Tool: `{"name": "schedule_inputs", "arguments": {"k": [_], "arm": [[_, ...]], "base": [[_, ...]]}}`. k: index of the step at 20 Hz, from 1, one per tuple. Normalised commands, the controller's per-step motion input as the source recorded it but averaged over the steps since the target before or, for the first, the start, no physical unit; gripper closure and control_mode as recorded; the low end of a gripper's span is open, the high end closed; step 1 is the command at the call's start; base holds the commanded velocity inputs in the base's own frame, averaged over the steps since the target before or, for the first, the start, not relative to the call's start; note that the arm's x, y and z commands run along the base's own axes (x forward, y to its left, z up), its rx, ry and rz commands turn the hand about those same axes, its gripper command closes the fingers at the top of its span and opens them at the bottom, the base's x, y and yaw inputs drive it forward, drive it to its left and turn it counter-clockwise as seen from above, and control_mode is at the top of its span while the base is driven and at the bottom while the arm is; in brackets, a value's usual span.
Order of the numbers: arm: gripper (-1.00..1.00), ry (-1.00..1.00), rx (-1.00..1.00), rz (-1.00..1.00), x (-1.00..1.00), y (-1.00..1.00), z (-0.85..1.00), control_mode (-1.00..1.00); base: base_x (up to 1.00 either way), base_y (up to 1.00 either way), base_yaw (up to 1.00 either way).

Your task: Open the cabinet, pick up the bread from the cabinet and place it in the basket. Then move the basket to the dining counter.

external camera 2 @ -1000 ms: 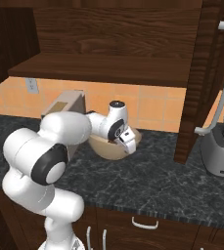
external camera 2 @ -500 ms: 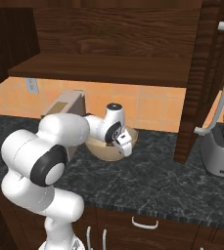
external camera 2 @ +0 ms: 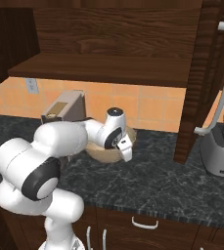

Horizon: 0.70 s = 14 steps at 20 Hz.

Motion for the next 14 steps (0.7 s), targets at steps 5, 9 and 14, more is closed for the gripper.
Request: {"name": "schedule_inputs", "arguments": {"k": [5,9,14], "arm": [[1.00,-0.15,0.12,-0.19,-0.42,-0.13,0.93,-1.00],[1.00,-0.04,0.10,-0.23,-0.59,-0.45,0.54,-1.00],[1.00,0.00,0.05,-0.23,-0.64,-0.11,0.50,-1.00]], "base": [[0.00,0.00,0.00],[0.00,0.00,0.00],[0.00,0.00,0.00]]}}
